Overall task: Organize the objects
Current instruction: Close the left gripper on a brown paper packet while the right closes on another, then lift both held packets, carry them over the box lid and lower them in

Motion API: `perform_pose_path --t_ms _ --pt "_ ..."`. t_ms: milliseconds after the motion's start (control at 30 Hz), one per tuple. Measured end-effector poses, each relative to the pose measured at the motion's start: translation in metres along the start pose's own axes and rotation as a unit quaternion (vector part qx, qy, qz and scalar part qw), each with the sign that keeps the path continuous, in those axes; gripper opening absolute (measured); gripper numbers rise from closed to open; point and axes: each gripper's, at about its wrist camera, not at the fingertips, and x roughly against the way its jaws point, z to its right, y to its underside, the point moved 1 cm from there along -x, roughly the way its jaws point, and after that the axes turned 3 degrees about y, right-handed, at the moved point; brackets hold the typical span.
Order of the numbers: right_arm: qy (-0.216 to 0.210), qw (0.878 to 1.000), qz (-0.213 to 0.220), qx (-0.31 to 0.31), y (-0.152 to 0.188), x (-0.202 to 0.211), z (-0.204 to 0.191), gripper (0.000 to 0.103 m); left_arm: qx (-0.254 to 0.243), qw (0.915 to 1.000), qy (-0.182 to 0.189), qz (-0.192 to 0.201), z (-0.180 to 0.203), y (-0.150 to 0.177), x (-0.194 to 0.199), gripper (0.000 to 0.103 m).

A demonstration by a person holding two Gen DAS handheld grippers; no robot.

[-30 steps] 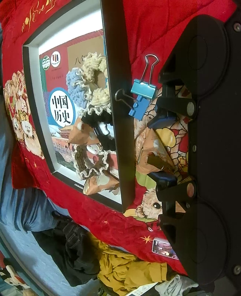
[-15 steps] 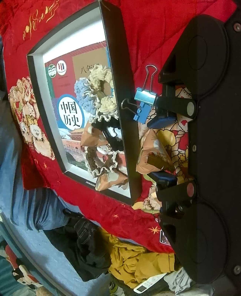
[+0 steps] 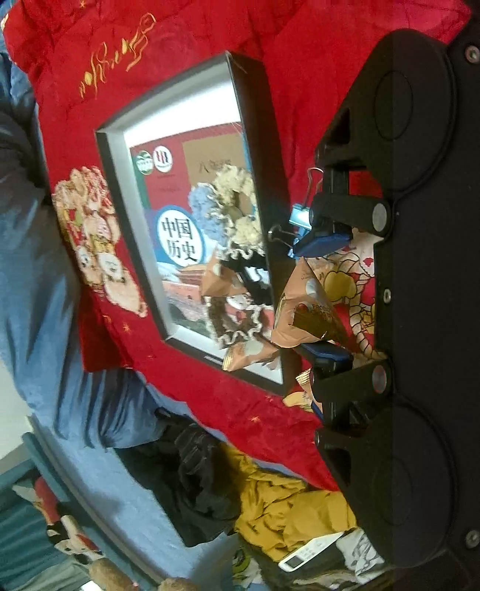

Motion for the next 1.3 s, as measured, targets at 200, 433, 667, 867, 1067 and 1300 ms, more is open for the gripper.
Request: perform_pose_path --t_ms 200,433,667,867,1067,1300 --pt "-0.003 1.000 -0.002 -0.004 0.006 0.005 0.004 0.047 -0.006 1.0000 0.007 0.000 0.002 0.000 -0.001 0.034" --pt "-0.014 1.000 0.002 0.007 0.011 0.006 -0.003 0.047 -0.034 0.9984 0.016 0.042 0.014 0.002 0.014 0.034" --pt "-0.011 0.999 0.032 -0.008 -0.001 0.016 0.001 0.047 -0.041 0.9968 0.020 0.065 0.019 0.000 0.021 0.034" --pt "-0.001 0.994 0.092 -0.056 -0.029 0.029 0.019 0.047 -0.037 0.9935 0.009 0.107 0.024 -0.016 0.025 0.034" --pt "0.020 0.990 0.115 -0.078 -0.058 0.035 0.030 0.047 -0.024 0.9911 0.018 0.130 0.023 -0.042 0.025 0.034" --pt "0.039 0.994 0.098 -0.039 -0.106 0.046 0.008 0.046 0.004 0.9900 0.023 0.140 0.017 -0.083 0.018 0.034"
